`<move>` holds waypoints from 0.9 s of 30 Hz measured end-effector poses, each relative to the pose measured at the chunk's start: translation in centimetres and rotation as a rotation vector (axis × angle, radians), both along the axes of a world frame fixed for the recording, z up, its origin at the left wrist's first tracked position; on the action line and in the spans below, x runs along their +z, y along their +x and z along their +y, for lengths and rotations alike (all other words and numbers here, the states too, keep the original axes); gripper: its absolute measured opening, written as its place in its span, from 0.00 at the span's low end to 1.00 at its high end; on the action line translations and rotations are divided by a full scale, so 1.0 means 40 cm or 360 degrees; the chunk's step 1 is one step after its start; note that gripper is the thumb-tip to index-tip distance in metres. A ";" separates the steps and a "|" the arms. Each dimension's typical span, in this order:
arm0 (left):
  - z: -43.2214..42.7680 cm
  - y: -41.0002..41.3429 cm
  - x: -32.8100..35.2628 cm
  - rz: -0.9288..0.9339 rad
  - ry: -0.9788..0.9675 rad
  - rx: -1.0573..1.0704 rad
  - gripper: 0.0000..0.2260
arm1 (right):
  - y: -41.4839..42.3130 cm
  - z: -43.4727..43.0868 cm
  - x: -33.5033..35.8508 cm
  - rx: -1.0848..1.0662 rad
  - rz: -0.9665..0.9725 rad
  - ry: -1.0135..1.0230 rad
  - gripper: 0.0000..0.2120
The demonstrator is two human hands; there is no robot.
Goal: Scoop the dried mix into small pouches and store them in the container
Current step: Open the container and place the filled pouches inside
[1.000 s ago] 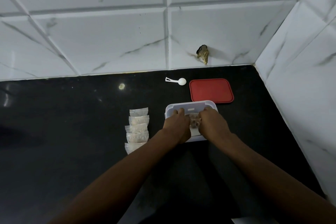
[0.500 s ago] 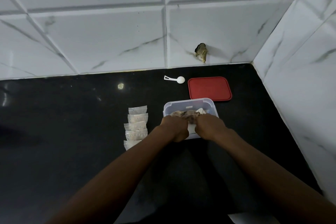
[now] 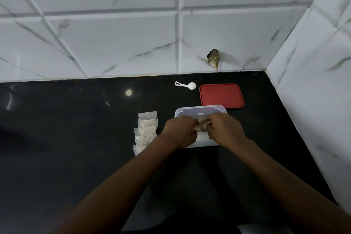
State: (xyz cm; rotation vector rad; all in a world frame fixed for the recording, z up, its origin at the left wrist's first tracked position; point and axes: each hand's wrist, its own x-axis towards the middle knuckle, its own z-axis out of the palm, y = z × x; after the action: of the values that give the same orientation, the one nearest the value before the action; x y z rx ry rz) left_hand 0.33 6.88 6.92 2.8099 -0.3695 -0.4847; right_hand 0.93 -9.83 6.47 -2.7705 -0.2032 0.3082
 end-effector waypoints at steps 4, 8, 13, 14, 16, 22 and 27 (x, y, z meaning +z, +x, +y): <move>0.063 -0.030 0.028 -0.0221 -0.0211 0.0172 0.11 | -0.022 0.042 0.039 0.0047 -0.0133 0.0252 0.08; 0.163 -0.059 0.038 -0.0277 -0.0406 0.0417 0.09 | -0.043 0.130 0.044 0.0075 -0.0118 0.0461 0.08; 0.298 -0.088 0.024 -0.0200 -0.0410 0.0615 0.07 | -0.049 0.257 0.036 0.0252 -0.0080 0.0545 0.11; 0.320 -0.093 0.018 -0.0164 -0.0383 0.0629 0.06 | -0.051 0.279 0.027 0.0265 -0.0059 0.0547 0.11; 0.357 -0.101 0.003 -0.0081 -0.0335 0.0630 0.07 | -0.057 0.319 0.012 0.0266 -0.0004 0.0541 0.11; 0.416 -0.123 -0.046 0.0237 -0.0175 0.0431 0.13 | -0.079 0.381 -0.047 0.0318 0.0266 0.0367 0.13; 0.424 -0.133 -0.085 0.0352 -0.0096 0.0300 0.16 | -0.093 0.391 -0.084 0.0335 0.0399 0.0293 0.12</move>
State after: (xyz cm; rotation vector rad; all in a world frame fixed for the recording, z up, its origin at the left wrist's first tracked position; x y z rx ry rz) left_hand -4.97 23.83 3.53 2.6628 -0.0713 -0.7186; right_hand -2.77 5.83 3.12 -2.5035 -0.4369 0.6507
